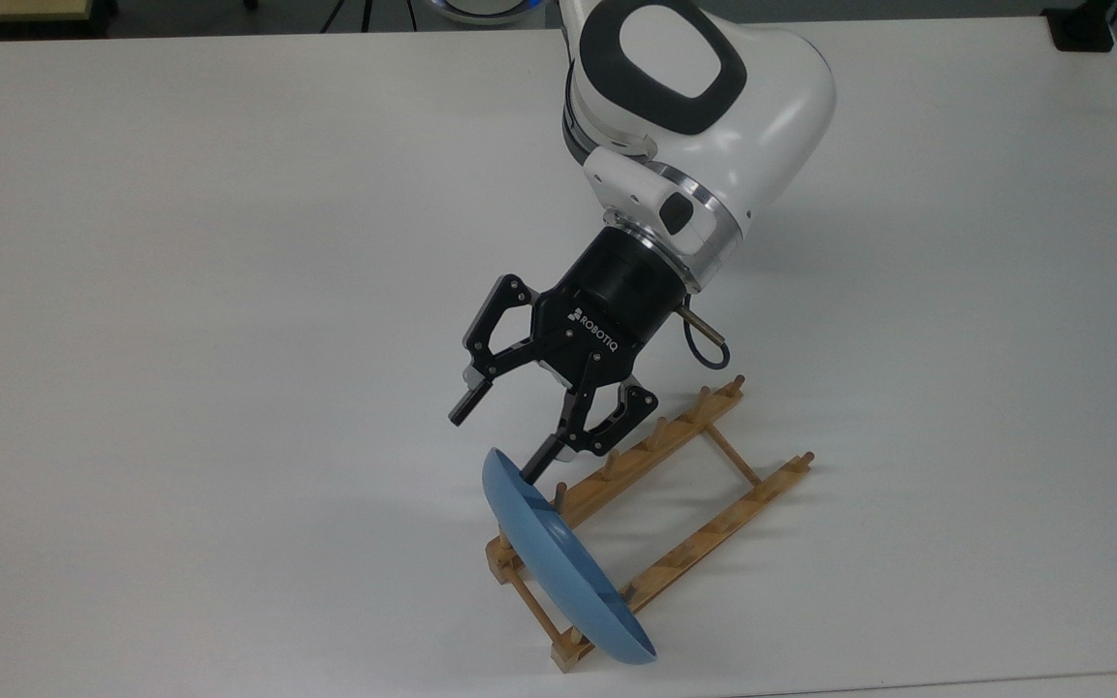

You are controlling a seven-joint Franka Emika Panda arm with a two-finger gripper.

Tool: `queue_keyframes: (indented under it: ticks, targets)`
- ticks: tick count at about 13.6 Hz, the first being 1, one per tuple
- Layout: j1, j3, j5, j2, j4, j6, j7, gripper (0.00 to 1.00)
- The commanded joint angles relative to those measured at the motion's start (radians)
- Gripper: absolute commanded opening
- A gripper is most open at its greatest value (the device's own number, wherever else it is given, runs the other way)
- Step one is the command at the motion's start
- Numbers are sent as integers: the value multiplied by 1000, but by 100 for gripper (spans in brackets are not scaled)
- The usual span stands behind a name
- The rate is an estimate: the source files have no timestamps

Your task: Place plate in plate rack

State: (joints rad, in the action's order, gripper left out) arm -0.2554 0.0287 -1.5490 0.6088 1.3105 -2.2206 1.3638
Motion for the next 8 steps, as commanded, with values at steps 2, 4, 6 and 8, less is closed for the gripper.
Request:
queue_keyframes:
  ticks: [2, 4, 6, 8]
  targets:
    - [1, 5, 95, -61, 9, 29, 15, 100]
    - [16, 10, 295, -119, 10, 29, -58, 100]
    - [27, 10, 512, -173, 12, 30, -182, 100]
    - [59, 10, 706, -239, 38, 85, -250, 100]
